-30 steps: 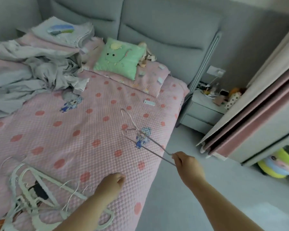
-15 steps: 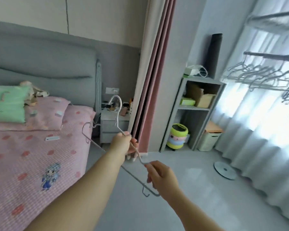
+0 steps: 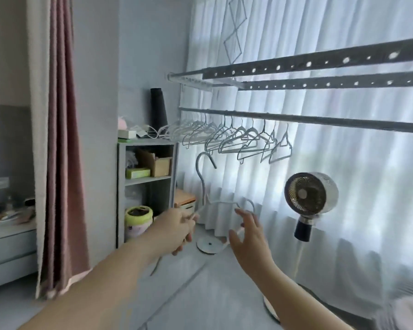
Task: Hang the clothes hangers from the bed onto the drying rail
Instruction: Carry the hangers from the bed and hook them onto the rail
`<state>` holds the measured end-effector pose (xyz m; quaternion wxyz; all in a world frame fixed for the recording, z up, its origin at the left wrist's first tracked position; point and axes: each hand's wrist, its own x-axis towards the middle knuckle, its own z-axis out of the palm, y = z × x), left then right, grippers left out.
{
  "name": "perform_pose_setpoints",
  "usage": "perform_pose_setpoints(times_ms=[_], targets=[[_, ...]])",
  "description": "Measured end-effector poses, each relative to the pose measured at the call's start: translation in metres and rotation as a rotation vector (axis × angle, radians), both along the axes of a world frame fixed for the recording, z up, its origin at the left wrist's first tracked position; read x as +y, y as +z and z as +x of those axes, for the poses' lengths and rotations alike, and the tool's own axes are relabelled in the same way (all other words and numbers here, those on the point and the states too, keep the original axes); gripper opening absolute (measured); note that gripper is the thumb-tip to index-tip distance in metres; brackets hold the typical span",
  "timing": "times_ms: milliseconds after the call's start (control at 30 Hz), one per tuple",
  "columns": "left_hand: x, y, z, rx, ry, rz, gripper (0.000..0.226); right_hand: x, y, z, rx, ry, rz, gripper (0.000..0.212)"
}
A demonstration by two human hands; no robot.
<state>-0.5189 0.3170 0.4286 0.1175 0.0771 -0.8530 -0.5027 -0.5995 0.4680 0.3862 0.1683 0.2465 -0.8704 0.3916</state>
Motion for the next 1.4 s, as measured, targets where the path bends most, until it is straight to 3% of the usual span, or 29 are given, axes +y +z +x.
perform_pose_setpoints(times_ms=[100, 200, 367, 433, 567, 700, 800, 900, 1000, 1133, 1400], targets=[[0.05, 0.005, -0.022, 0.029, -0.145, -0.023, 0.017, 0.05, 0.014, -0.02, 0.111, -0.143, 0.102, 0.057], [0.083, 0.015, -0.052, 0.063, -0.214, 0.027, 0.019, 0.087, 0.02, -0.046, 0.196, -0.261, 0.154, 0.053], [0.118, 0.018, -0.111, 0.029, -0.368, -0.05, 0.019, 0.136, 0.031, -0.097, 0.322, -0.391, 0.208, 0.017], [0.127, 0.019, -0.141, 0.023, -0.415, -0.065, 0.017, 0.146, 0.039, -0.12, 0.261, -0.41, 0.284, 0.018], [0.133, 0.028, -0.213, 0.003, -0.508, -0.182, 0.012, 0.16, 0.051, -0.185, 0.395, -0.462, 0.316, 0.009], [0.132, 0.049, -0.287, 0.075, -0.498, -0.301, 0.014, 0.162, 0.065, -0.26, 0.377, -0.471, 0.381, 0.002], [0.132, 0.065, -0.337, 0.16, -0.481, -0.362, 0.012, 0.161, 0.08, -0.302, 0.386, -0.52, 0.396, 0.007], [0.139, 0.075, -0.379, 0.207, -0.474, -0.387, 0.012, 0.172, 0.093, -0.343, 0.404, -0.501, 0.275, 0.012], [0.149, 0.085, -0.417, 0.234, -0.449, -0.38, 0.006, 0.19, 0.107, -0.377, 0.446, -0.567, 0.439, 0.026], [0.161, 0.106, -0.46, 0.294, -0.415, -0.359, 0.017, 0.208, 0.149, -0.409, 0.474, -0.59, 0.513, 0.039], [0.18, 0.136, -0.522, 0.359, -0.258, -0.338, 0.015, 0.235, 0.188, -0.471, 0.665, -0.707, 0.602, 0.052]])
